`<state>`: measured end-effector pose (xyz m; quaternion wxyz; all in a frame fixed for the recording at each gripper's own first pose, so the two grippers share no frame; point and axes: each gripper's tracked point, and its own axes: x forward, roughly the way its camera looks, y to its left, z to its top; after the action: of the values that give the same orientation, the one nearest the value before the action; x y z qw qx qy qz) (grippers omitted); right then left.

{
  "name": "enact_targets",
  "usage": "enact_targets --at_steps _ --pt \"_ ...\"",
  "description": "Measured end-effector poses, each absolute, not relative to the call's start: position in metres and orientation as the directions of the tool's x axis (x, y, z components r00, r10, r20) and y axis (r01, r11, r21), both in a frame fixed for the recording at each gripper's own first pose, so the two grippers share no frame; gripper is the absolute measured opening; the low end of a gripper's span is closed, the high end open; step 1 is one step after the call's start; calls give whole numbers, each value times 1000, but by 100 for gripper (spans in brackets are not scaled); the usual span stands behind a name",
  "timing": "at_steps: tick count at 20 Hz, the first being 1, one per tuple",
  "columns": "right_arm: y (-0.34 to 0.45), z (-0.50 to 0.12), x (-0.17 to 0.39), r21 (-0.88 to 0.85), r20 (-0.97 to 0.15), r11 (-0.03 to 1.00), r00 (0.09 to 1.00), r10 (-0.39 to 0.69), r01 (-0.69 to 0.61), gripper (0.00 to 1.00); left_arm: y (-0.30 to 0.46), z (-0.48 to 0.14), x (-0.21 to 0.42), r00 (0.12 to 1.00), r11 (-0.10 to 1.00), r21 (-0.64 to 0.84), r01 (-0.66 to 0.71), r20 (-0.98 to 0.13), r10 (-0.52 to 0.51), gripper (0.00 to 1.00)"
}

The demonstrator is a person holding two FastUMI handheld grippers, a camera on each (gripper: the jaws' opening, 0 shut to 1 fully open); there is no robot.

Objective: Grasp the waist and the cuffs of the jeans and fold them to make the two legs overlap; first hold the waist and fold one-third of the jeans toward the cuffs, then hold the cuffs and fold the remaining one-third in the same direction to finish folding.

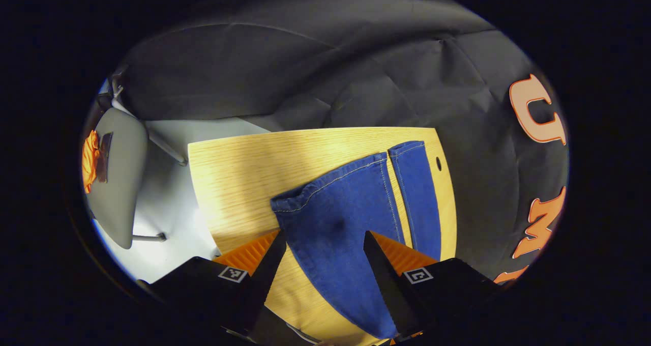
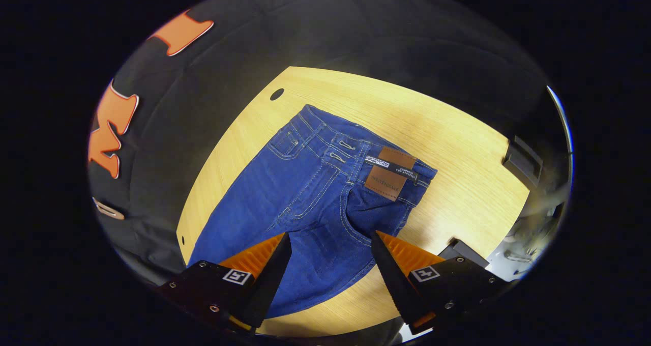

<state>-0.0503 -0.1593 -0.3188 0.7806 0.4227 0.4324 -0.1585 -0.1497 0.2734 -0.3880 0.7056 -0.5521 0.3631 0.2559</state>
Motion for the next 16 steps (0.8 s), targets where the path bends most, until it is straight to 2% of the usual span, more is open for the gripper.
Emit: enact_targets --at_steps 8,11,13,16 --pt "-176 -338 -67 560 -814 469 558 159 683 97 276 -388 -130 677 242 -666 -705 -734 -48 92" --pt "-185 -347 -72 555 -818 459 557 147 694 96 279 -388 -129 676 235 -667 -707 -735 -53 90" --pt "-179 -357 -74 563 -819 442 546 180 698 96 278 -389 -125 675 250 -665 -704 -735 -57 86" --pt "-169 -369 -66 587 -806 419 548 223 693 96 276 -390 -120 676 272 -667 -694 -733 -74 86"
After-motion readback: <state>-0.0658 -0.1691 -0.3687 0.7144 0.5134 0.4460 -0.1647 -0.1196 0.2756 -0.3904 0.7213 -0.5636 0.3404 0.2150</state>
